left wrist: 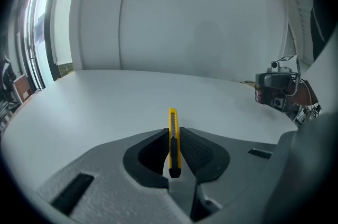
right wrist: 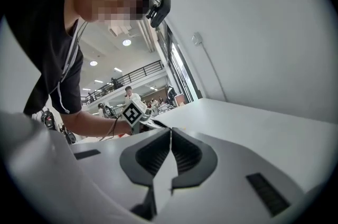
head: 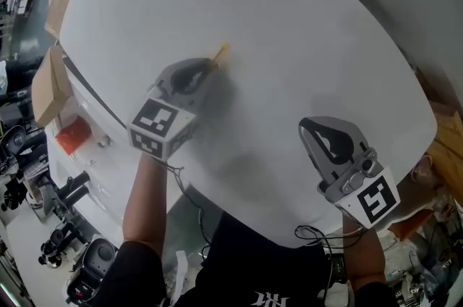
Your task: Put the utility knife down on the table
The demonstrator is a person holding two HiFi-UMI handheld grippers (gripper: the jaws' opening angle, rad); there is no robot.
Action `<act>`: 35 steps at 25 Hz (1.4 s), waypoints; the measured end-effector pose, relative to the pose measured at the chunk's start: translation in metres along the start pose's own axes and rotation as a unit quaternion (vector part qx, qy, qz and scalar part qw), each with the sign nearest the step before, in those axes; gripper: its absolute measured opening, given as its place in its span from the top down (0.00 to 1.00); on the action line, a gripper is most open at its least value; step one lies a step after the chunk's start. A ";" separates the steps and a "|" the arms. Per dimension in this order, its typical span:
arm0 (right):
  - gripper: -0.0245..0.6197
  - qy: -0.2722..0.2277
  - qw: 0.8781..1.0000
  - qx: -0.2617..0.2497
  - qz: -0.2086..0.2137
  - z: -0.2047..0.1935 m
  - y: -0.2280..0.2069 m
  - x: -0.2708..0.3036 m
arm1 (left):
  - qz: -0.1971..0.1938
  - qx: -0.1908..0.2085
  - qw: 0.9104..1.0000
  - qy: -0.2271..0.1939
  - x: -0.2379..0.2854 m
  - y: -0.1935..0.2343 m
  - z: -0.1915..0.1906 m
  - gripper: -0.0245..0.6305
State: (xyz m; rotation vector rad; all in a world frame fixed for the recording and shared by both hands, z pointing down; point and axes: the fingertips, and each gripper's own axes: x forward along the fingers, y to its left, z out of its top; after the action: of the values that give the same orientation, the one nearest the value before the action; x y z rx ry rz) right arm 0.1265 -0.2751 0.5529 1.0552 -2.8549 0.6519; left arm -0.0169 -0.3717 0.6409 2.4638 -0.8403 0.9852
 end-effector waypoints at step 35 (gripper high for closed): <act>0.95 -0.009 0.997 -0.072 0.011 0.068 0.050 0.007 | 0.041 -0.034 0.992 -0.110 -0.103 -0.044 0.042 0.94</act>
State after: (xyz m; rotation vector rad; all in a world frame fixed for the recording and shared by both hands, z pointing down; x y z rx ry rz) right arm 0.0976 -0.2717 0.4737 1.0137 -2.8819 0.4310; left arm -0.0275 -0.3199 0.5337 2.5280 -1.0346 0.7051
